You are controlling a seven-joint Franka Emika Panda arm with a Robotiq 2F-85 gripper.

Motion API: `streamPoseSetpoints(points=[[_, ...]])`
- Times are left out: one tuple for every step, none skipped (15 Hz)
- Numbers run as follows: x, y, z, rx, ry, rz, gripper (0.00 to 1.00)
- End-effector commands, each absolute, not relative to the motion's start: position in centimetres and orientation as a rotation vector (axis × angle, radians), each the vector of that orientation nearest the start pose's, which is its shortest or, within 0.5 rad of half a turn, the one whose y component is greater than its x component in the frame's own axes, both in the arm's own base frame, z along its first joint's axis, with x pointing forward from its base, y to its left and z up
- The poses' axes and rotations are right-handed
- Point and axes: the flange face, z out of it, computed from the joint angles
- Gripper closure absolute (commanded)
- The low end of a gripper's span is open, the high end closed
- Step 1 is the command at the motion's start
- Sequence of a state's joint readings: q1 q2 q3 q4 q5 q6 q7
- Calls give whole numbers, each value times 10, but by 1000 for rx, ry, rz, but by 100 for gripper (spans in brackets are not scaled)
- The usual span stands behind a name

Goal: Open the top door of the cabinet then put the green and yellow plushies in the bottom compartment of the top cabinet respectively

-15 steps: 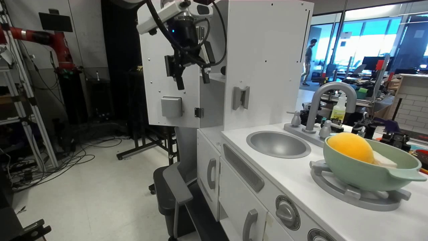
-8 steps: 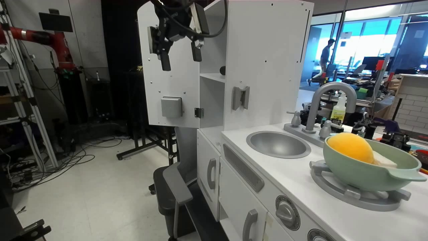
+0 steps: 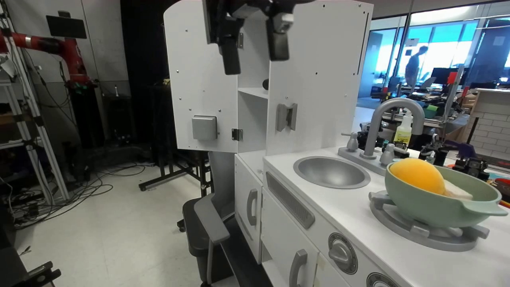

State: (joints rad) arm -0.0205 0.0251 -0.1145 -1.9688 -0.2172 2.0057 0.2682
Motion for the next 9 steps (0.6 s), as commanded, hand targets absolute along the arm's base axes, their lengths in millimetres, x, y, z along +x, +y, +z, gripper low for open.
streamPoseSetpoints(points=[[553, -169, 442, -3154, 795, -114, 0], [558, -184, 440, -3105, 866, -131, 0], [568, -201, 437, -3060, 927, -147, 0], [573, -207, 437, -3024, 970, -164, 0], [581, -218, 430, -2990, 1005, -180, 0], [591, -217, 433, -2967, 1028, -197, 0], [602, -219, 431, -2948, 1044, -214, 0], [611, -224, 425, -2933, 1057, -234, 0], [621, -222, 427, -2928, 1071, -240, 0]])
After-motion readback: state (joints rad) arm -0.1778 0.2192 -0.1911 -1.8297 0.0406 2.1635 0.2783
